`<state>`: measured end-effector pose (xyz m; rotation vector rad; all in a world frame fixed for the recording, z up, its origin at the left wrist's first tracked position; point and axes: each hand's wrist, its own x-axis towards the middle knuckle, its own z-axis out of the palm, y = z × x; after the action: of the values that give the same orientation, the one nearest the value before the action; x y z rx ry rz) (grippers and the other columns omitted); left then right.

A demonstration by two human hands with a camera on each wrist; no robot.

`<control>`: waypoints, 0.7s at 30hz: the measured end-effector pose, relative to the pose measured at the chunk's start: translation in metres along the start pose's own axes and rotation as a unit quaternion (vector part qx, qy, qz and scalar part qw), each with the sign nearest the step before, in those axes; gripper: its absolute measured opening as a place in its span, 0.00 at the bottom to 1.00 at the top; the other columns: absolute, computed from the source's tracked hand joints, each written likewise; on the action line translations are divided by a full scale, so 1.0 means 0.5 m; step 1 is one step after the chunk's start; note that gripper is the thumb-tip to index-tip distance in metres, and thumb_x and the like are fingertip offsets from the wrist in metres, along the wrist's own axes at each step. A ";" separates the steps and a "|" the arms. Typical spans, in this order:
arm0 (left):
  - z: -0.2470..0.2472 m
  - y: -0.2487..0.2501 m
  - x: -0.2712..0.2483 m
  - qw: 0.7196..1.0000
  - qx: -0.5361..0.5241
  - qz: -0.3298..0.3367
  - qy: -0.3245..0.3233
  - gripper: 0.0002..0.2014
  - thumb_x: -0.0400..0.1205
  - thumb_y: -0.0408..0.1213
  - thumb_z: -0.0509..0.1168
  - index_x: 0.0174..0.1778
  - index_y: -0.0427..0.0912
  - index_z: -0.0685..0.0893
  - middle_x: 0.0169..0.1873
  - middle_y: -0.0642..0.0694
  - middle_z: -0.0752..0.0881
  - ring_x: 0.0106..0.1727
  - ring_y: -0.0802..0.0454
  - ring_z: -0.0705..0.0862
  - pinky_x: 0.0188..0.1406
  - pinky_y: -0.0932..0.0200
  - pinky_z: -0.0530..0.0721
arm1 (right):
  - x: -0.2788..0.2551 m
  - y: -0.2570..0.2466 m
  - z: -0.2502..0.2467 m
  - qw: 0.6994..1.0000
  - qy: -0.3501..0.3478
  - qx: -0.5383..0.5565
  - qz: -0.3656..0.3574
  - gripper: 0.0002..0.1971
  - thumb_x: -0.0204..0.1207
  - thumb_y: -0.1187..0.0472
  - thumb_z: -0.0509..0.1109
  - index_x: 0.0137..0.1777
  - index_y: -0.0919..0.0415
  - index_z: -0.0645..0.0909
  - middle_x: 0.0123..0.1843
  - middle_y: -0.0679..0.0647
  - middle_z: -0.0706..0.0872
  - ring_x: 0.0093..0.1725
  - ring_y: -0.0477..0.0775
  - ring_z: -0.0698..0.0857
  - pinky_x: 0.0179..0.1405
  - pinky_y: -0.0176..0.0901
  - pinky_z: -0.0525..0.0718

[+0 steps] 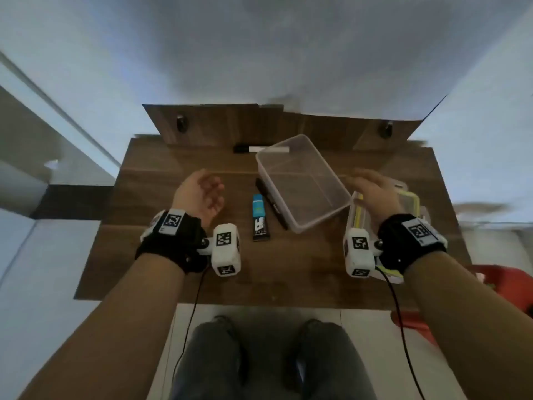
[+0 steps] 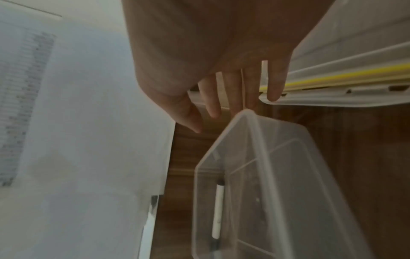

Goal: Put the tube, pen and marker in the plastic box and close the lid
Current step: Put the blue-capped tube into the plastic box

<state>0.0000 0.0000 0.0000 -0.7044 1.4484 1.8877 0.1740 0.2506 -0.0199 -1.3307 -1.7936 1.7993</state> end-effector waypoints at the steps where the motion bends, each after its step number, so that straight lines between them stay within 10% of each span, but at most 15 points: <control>1: -0.002 -0.012 0.016 1.000 -0.010 -0.004 0.007 0.07 0.82 0.43 0.64 0.49 0.45 0.84 0.39 0.49 0.86 0.40 0.53 0.84 0.39 0.57 0.78 | 0.005 0.014 0.001 1.000 -0.003 0.013 -0.009 0.18 0.63 0.54 0.76 0.55 0.51 0.87 0.59 0.55 0.88 0.61 0.57 0.85 0.58 0.51 0.83; 6: -0.002 -0.069 0.059 1.000 -0.008 0.006 -0.004 0.10 0.82 0.44 0.64 0.56 0.46 0.82 0.44 0.47 0.86 0.41 0.52 0.83 0.37 0.56 0.78 | 0.008 0.050 0.013 0.995 -0.020 -0.023 -0.096 0.21 0.78 0.62 0.71 0.71 0.58 0.79 0.63 0.51 0.84 0.61 0.49 0.82 0.48 0.33 0.79; 13: -0.020 -0.074 0.098 0.991 -0.131 0.001 -0.035 0.15 0.83 0.40 0.61 0.66 0.45 0.75 0.48 0.46 0.85 0.41 0.50 0.84 0.39 0.56 0.79 | 0.044 0.079 0.044 0.989 -0.039 -0.018 -0.144 0.26 0.78 0.67 0.67 0.76 0.54 0.73 0.67 0.57 0.83 0.62 0.56 0.84 0.58 0.50 0.85; 21: -0.024 -0.134 0.014 0.994 0.064 0.056 -0.075 0.18 0.82 0.47 0.65 0.66 0.46 0.79 0.50 0.47 0.87 0.47 0.50 0.85 0.36 0.54 0.79 | -0.049 0.122 0.024 0.990 0.019 -0.001 -0.142 0.20 0.79 0.68 0.65 0.70 0.56 0.80 0.58 0.53 0.88 0.56 0.55 0.87 0.55 0.51 0.86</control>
<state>0.0470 0.0015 -0.0497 -0.4195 1.5220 1.8683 0.2026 0.2127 -0.0672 -1.0394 -1.8565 1.6087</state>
